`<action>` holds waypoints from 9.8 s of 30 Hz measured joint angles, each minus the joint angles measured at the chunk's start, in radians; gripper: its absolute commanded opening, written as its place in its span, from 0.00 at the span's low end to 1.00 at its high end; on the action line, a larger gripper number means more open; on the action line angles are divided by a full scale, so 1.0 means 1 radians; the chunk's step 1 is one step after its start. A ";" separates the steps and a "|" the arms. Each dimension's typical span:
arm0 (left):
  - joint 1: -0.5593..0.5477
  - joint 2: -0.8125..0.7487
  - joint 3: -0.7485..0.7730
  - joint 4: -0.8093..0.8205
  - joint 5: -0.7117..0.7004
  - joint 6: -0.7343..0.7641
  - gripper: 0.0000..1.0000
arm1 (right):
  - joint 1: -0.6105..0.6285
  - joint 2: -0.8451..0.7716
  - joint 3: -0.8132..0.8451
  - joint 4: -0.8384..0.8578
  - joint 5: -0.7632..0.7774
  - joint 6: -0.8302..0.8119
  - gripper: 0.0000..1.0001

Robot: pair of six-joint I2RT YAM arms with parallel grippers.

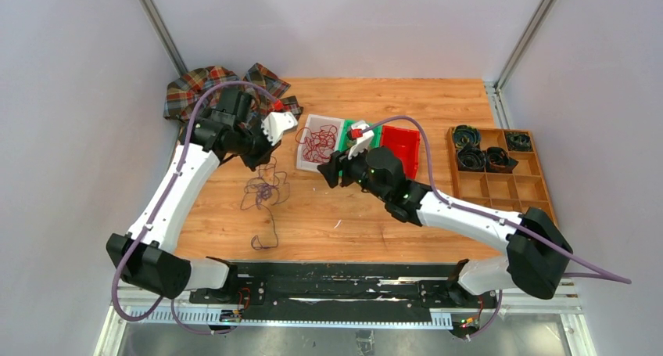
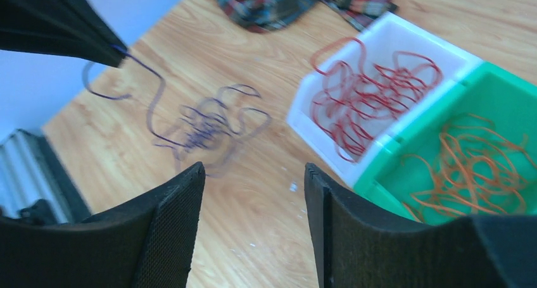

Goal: Untangle the cables

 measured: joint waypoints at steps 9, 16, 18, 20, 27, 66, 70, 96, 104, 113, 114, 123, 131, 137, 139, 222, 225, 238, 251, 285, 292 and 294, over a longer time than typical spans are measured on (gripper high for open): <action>-0.121 0.015 0.251 -0.131 0.043 -0.189 0.01 | 0.126 0.013 0.012 0.174 -0.111 0.011 0.62; -0.140 0.015 0.364 -0.186 0.098 -0.232 0.01 | 0.156 0.102 0.055 0.211 -0.147 0.003 0.61; -0.140 0.015 0.375 -0.201 0.105 -0.232 0.01 | 0.156 0.132 0.055 0.215 -0.146 0.000 0.58; -0.140 0.015 0.386 -0.212 0.107 -0.229 0.01 | 0.156 0.161 0.055 0.215 -0.143 -0.003 0.55; -0.140 -0.004 0.382 -0.224 0.060 -0.195 0.00 | 0.156 0.206 0.039 0.211 -0.098 -0.009 0.55; 0.038 -0.280 -0.183 -0.093 -0.237 -0.013 0.82 | 0.139 0.188 0.135 0.106 -0.003 -0.130 0.01; 0.063 -0.350 -0.204 -0.062 -0.076 0.058 0.89 | 0.140 0.182 0.245 -0.045 -0.013 -0.138 0.01; 0.043 -0.521 -0.441 0.370 0.286 -0.351 0.92 | 0.225 0.382 0.654 -0.594 0.196 -0.036 0.00; 0.043 -0.529 -0.534 0.481 0.295 -0.462 0.71 | 0.225 0.379 0.647 -0.592 0.142 0.027 0.01; 0.043 -0.550 -0.538 0.531 0.210 -0.433 0.40 | 0.224 0.309 0.558 -0.547 0.085 0.073 0.01; 0.043 -0.553 -0.539 0.530 0.208 -0.422 0.40 | 0.224 0.302 0.552 -0.540 0.080 0.077 0.01; 0.042 -0.544 -0.538 0.496 0.227 -0.299 0.46 | 0.224 0.285 0.516 -0.480 0.013 0.084 0.01; 0.034 -0.510 -0.534 0.454 0.230 -0.161 0.11 | 0.220 0.256 0.476 -0.417 -0.044 0.082 0.01; 0.030 -0.518 -0.512 0.457 0.197 -0.142 0.01 | 0.216 0.232 0.409 -0.313 -0.076 0.080 0.40; 0.028 -0.526 -0.488 0.456 0.197 -0.151 0.01 | 0.214 0.223 0.364 -0.263 -0.079 0.079 0.45; -0.010 -0.106 0.816 0.941 -0.190 -0.190 0.01 | 0.159 0.422 -0.167 0.403 0.140 0.267 0.39; -0.010 -0.091 0.827 0.986 -0.245 -0.171 0.01 | 0.159 0.422 -0.173 0.398 0.150 0.274 0.38; -0.010 -0.138 0.714 0.959 -0.205 -0.161 0.00 | 0.150 0.273 -0.185 0.360 0.075 0.214 0.75; -0.010 -0.342 0.365 0.686 0.107 -0.273 0.01 | 0.148 -0.078 0.066 0.204 -0.182 0.000 0.78; -0.184 -0.134 0.429 0.652 0.182 -0.482 0.00 | 0.031 -0.114 0.016 0.157 -0.128 0.034 0.56; -0.294 0.033 0.641 0.653 0.151 -0.413 0.00 | 0.007 -0.219 -0.014 0.060 0.138 0.029 0.55; -0.331 0.074 0.673 0.655 0.144 -0.385 0.00 | -0.016 -0.258 -0.022 0.023 0.240 0.032 0.55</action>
